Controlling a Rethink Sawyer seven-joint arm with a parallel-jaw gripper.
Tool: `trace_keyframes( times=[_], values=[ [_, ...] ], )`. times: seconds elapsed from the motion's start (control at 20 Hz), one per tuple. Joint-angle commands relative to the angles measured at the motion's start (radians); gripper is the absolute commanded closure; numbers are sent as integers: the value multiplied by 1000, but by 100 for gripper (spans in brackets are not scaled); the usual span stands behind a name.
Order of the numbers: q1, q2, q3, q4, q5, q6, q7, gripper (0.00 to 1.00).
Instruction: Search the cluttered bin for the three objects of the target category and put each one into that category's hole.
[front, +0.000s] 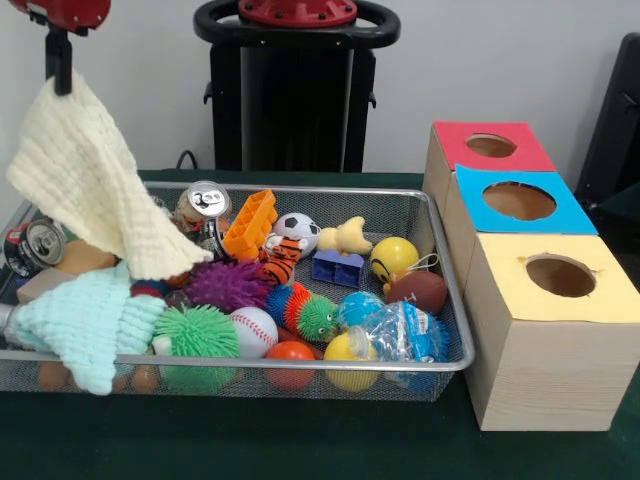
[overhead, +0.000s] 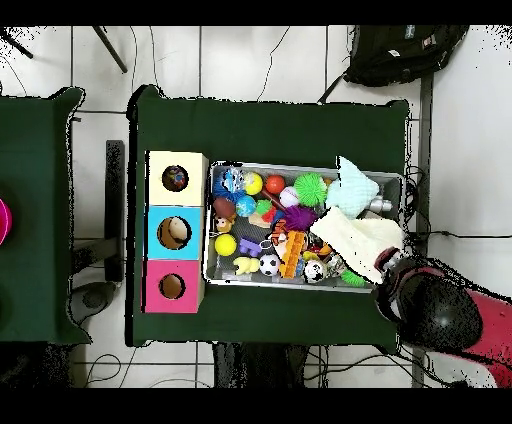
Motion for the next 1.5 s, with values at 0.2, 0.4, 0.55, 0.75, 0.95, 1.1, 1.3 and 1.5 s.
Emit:
trace_keyframes(
  times=[0.2, 0.4, 0.55, 0.75, 0.95, 1.1, 1.3, 1.5],
  values=[
    [-86, -105, 147, 170, 3, 68, -323, 100],
    [-92, -100, 170, 167, -11, 71, -311, 100],
    [-95, -89, 184, 164, -22, 75, -300, 100],
    [-94, -114, 193, 188, 1, 100, -284, 100],
    [-76, -143, 192, 222, 23, 105, -236, 100],
    [-62, -147, 187, 240, 27, 95, -194, 100],
    [-34, -163, 174, 284, 58, 81, -134, 100],
    [-10, -188, 155, 329, 86, 61, -89, 100]
  ],
)
